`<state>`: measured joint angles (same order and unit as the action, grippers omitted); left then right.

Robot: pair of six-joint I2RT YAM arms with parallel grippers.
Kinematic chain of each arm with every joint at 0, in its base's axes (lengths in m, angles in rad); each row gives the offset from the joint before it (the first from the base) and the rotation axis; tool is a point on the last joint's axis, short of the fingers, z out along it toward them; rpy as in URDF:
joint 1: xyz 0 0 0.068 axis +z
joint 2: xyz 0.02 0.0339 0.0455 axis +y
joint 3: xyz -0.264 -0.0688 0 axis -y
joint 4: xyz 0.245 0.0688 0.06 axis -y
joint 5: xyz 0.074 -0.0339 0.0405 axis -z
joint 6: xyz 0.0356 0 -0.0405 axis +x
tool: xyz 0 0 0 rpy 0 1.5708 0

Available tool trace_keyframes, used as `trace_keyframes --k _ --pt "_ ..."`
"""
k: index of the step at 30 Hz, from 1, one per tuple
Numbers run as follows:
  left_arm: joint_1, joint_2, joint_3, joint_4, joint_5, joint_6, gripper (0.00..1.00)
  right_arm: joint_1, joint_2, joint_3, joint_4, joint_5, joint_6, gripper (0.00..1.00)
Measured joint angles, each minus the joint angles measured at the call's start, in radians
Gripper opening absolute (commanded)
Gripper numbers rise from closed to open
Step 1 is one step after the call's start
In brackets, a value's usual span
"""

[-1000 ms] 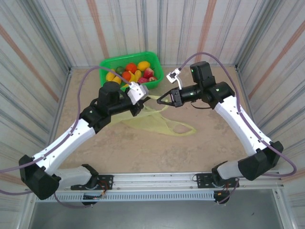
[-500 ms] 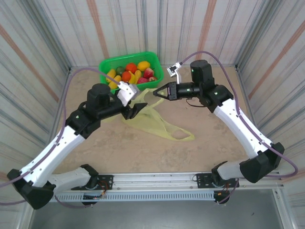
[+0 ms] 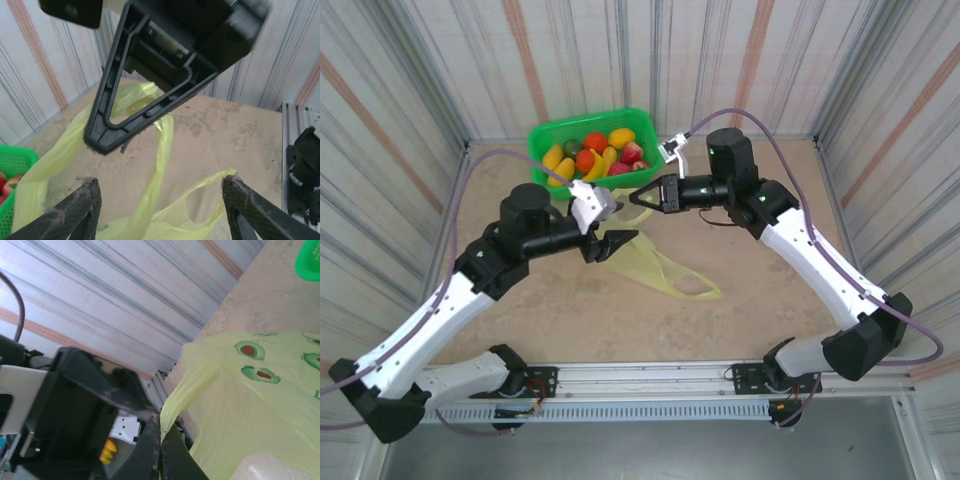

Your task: Place the fake fruits into the plastic bag and tie a complex knot

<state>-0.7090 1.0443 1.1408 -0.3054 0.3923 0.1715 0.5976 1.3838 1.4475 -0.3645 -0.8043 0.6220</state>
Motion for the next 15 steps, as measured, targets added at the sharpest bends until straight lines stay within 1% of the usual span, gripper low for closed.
trace_keyframes --k 4,8,11,13,15 --pt "0.000 0.080 0.000 0.033 -0.033 0.018 0.66 0.012 0.010 0.002 -0.001 0.000 0.000 0.00" --pt "-0.002 0.112 0.005 0.060 -0.049 0.030 0.57 0.016 0.010 0.006 -0.002 0.000 0.000 0.00" --pt "-0.021 0.114 0.007 0.087 -0.036 0.035 0.54 0.016 0.011 0.012 0.008 0.002 0.013 0.00" --pt "-0.035 0.113 0.007 0.103 -0.038 0.034 0.51 0.016 0.012 0.012 0.034 -0.002 0.042 0.00" --pt "-0.036 0.114 0.006 0.124 -0.049 0.034 0.45 0.016 0.016 0.012 0.080 -0.003 0.077 0.00"
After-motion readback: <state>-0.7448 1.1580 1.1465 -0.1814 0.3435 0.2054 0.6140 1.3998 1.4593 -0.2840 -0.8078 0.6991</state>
